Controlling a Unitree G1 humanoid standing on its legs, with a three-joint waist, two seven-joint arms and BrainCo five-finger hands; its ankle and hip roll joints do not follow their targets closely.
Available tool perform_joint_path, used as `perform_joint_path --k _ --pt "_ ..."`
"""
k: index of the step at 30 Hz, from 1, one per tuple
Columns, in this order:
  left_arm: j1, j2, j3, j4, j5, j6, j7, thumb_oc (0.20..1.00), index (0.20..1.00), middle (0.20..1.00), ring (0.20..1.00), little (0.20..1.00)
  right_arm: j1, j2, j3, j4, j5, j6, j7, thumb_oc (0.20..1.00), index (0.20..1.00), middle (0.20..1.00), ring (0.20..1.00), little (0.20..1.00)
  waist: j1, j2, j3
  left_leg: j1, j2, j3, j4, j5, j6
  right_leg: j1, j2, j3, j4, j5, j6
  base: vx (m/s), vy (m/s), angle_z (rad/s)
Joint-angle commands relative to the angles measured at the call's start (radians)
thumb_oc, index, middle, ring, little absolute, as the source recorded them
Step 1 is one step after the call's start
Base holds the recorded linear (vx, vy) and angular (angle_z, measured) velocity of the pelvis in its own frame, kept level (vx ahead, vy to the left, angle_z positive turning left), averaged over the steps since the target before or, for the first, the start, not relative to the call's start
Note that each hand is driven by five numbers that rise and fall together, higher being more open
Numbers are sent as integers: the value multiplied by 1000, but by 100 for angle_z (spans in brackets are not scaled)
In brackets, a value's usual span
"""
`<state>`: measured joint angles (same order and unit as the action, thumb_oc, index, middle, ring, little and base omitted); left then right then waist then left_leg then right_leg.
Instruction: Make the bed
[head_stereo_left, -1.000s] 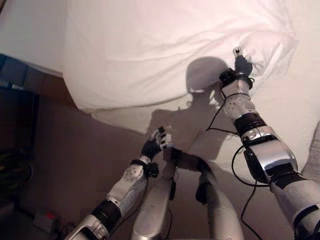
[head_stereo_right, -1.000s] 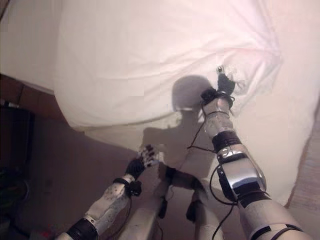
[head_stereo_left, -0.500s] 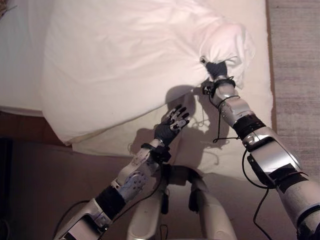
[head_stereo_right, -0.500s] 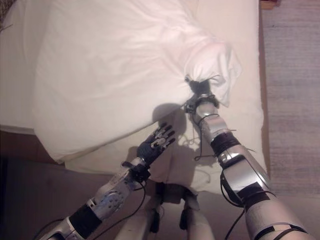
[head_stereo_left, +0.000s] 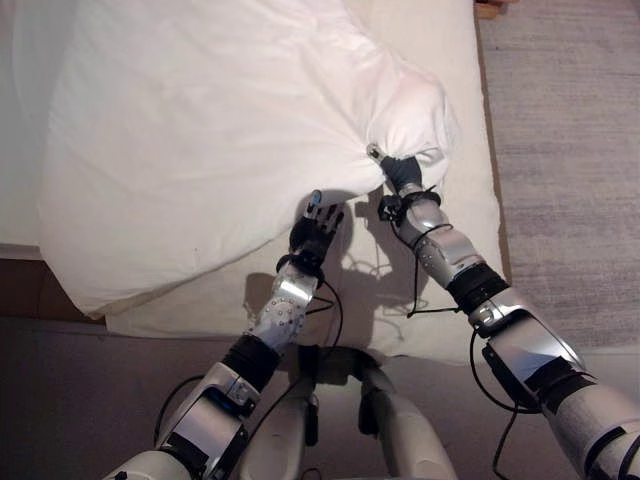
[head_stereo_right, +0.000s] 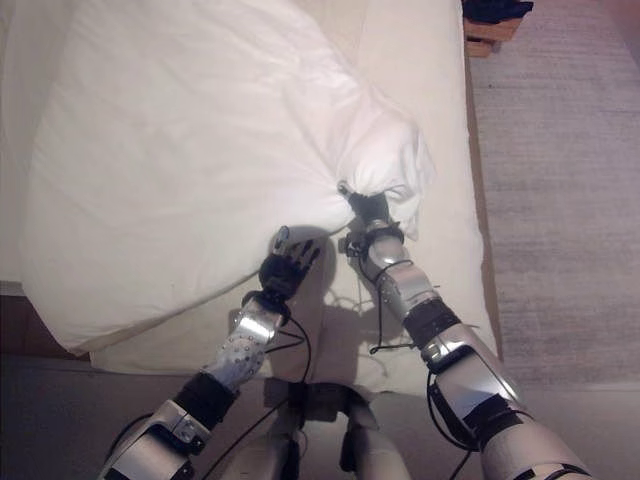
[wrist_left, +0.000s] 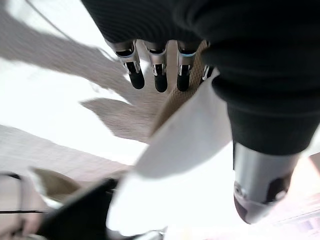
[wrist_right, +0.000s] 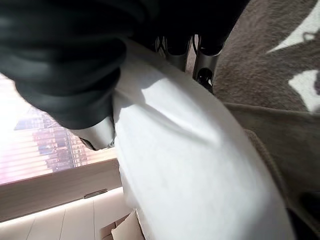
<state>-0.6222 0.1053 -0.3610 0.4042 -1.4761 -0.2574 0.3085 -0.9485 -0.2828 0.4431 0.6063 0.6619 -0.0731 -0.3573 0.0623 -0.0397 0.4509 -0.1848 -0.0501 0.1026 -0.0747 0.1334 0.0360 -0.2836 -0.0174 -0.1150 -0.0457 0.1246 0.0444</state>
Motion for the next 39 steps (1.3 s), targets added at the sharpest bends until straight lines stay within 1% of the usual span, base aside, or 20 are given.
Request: perform_joint_path --k 1,3,4,7,9,10,11,13,14,16,17,18,19,21,27,33,34,35,37,39 --pt "-83 -5 104 62 46 -125 36 1000 1000 1000 1000 1000 35 -18 -66 -100 5 -97 -26 200 200 200 200 200 -20 -25 -104 -24 -11 -14 92 -119 -27 43 -48 2 43 -16 78 0 0 0" --pt "-90 -2 124 67 54 -133 41 1000 1000 1000 1000 1000 46 -9 -72 -102 6 -101 -27 200 200 200 200 200 -20 -30 -106 -29 -11 -12 96 -117 -27 39 -48 3 43 -12 76 0 0 0" --pt "-87 3 159 56 51 -149 44 1000 1000 1000 1000 1000 69 -3 -78 -111 1 -106 -28 200 200 200 200 200 -17 -31 -106 -25 -9 -13 100 -125 -27 43 -45 2 45 -17 77 0 0 0" --pt "-79 9 193 50 49 -170 49 1000 1000 1000 1000 1000 86 1 -91 -108 -5 -109 -32 200 200 200 200 200 -15 -34 -110 -26 -9 -11 99 -122 -27 41 -45 1 46 -14 76 -6 -7 -2" --pt "-72 10 233 52 44 -205 62 1000 1000 1000 1000 1000 111 6 -101 -110 -7 -112 -35 200 200 200 200 200 -12 -32 -112 -16 -8 -15 97 -128 -29 49 -44 -2 49 -24 74 0 0 0" --pt "-73 10 233 52 44 -206 62 1000 1000 1000 1000 1000 110 6 -101 -111 -7 -111 -35 200 200 200 200 200 -13 -34 -114 -21 -9 -14 96 -122 -29 45 -46 -2 47 -19 73 0 0 0" --pt "-73 11 261 46 54 -242 85 1000 1000 1000 1000 1000 130 13 -111 -119 -4 -120 -42 200 200 200 200 200 -11 -32 -114 -15 -8 -16 95 -127 -30 51 -45 -7 50 -25 73 0 0 0" --pt "-77 13 294 50 72 -272 115 1000 1000 1000 1000 1000 154 29 -126 -125 4 -133 -52 200 200 200 200 200 -10 -34 -116 -12 -8 -17 92 -127 -31 55 -44 -9 49 -27 73 0 0 0" --pt "-77 13 295 49 74 -272 117 1000 1000 1000 1000 1000 154 29 -126 -126 4 -133 -53 200 200 200 200 200 -10 -36 -117 -16 -9 -17 92 -121 -31 51 -46 -9 47 -21 73 0 0 0" --pt "-69 31 349 62 111 -293 153 1000 1000 1000 1000 1000 193 47 -148 -128 17 -155 -65 200 200 200 200 200 -8 -37 -119 -6 -8 -19 89 -130 -32 59 -43 -13 47 -30 74 0 0 0" --pt "-69 31 349 62 112 -293 154 1000 1000 1000 1000 1000 193 48 -147 -129 17 -156 -65 200 200 200 200 200 -8 -39 -119 -10 -9 -18 89 -124 -32 57 -45 -13 46 -25 73 0 0 0" --pt "-65 41 386 78 122 -304 172 1000 1000 1000 1000 1000 216 63 -160 -131 38 -169 -66 200 200 200 200 200 -6 -40 -123 -6 -9 -17 88 -126 -33 59 -43 -14 47 -26 74 0 0 0" --pt "-65 42 387 79 123 -304 173 1000 1000 1000 1000 1000 217 64 -159 -131 38 -170 -66 200 200 200 200 200 -7 -41 -125 -7 -9 -17 87 -125 -33 57 -44 -14 46 -26 74 0 0 0" --pt "-55 69 441 97 158 -313 200 1000 1000 1000 1000 1000 254 81 -183 -136 65 -198 -74 200 200 200 200 200 -3 -40 -131 1 -8 -18 85 -129 -34 64 -43 -17 49 -32 74 0 0 0" --pt "-22 123 521 121 233 -313 245 1000 1000 1000 1000 1000 319 99 -220 -144 104 -232 -74 200 200 200 200 200 2 -39 -148 12 -10 -21 68 -124 -37 70 -44 -23 47 -36 74 0 0 0" --pt "6 173 560 182 274 -275 251 1000 1000 1000 1000 1000 357 97 -243 -144 118 -246 -67 200 200 200 200 200 6 -31 -155 20 -11 -25 54 -118 -39 74 -45 -31 44 -38 73 3 1 1" --pt "4 175 560 186 273 -273 249 1000 1000 1000 1000 1000 358 98 -242 -144 119 -246 -66 200 200 200 200 200 5 -31 -155 21 -11 -25 53 -118 -39 74 -45 -31 44 -38 73 0 0 0" --pt "14 172 557 169 285 -290 255 1000 1000 1000 1000 1000 363 100 -245 -143 125 -251 -69 200 200 200 200 200 6 -31 -155 21 -11 -26 52 -117 -39 75 -45 -32 44 -38 73 0 0 0" --pt "14 192 567 201 291 -267 254 1000 1000 1000 1000 1000 366 100 -249 -139 130 -256 -69 200 200 200 200 200 7 -29 -155 22 -11 -26 50 -116 -40 76 -45 -34 44 -39 74 0 0 0" --pt "19 207 575 214 312 -265 250 1000 1000 1000 1000 1000 374 99 -257 -134 134 -260 -67 200 200 200 200 200 8 -26 -155 24 -12 -27 49 -116 -40 77 -46 -35 45 -39 73 0 0 0"
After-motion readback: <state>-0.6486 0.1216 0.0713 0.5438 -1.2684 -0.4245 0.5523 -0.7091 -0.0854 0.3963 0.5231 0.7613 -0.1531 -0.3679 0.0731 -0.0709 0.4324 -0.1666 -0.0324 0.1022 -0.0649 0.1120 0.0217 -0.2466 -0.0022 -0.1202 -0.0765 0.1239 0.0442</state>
